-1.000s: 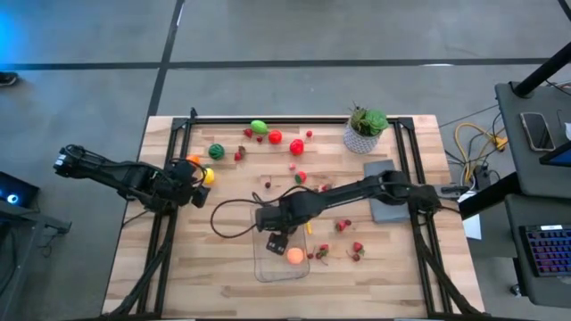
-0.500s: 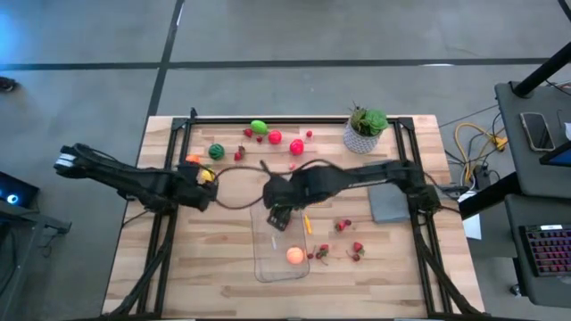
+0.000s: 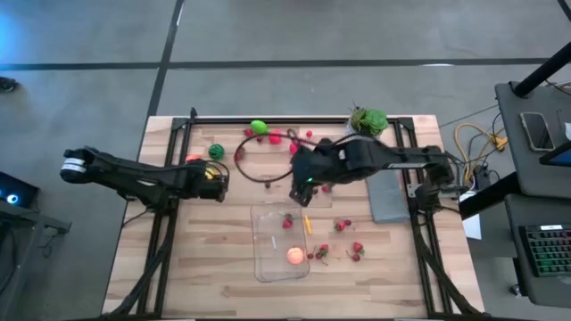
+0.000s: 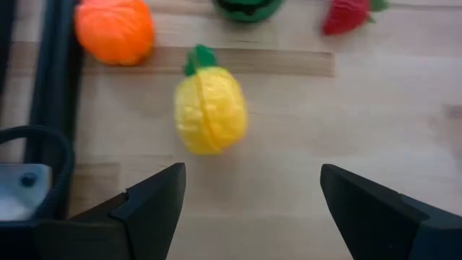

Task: Pick and placing Produce into tupperware
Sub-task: Put the yellow pineapple into the transparent bin, then put the red strawberry into the transparent bin

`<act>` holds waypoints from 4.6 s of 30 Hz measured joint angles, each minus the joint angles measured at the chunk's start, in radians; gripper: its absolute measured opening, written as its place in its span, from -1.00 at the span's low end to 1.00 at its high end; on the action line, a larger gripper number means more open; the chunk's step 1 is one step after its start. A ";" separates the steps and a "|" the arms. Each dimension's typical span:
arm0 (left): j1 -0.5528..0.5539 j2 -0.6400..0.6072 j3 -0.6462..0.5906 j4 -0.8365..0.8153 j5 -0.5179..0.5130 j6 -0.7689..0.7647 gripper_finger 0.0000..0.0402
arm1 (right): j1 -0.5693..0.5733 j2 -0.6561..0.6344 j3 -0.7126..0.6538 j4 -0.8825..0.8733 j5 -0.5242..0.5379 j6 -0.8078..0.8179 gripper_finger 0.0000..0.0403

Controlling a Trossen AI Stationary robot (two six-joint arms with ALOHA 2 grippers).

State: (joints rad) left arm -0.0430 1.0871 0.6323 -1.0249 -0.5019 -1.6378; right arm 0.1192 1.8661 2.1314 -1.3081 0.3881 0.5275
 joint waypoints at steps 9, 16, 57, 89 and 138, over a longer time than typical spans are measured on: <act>0.115 0.086 -0.002 -0.006 -0.001 0.026 0.52 | -0.009 -0.057 -0.006 -0.026 0.042 -0.076 0.48; 0.209 0.189 -0.005 0.083 0.005 0.149 0.52 | -0.011 -0.058 -0.006 -0.028 0.042 -0.098 0.45; 0.255 0.213 0.104 0.205 0.032 0.536 -0.13 | -0.016 -0.059 -0.006 -0.067 0.087 -0.069 0.40; -0.239 0.445 0.438 0.652 0.412 1.043 -0.06 | -0.030 -0.085 -0.013 -0.263 0.110 0.341 0.40; -0.254 0.349 0.673 0.267 0.178 0.855 0.49 | -0.015 -0.128 -0.051 -0.260 0.051 0.123 0.42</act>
State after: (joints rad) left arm -0.2966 1.4364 1.3048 -0.7579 -0.3236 -0.7829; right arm 0.1045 1.7382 2.0807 -1.5679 0.4393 0.6501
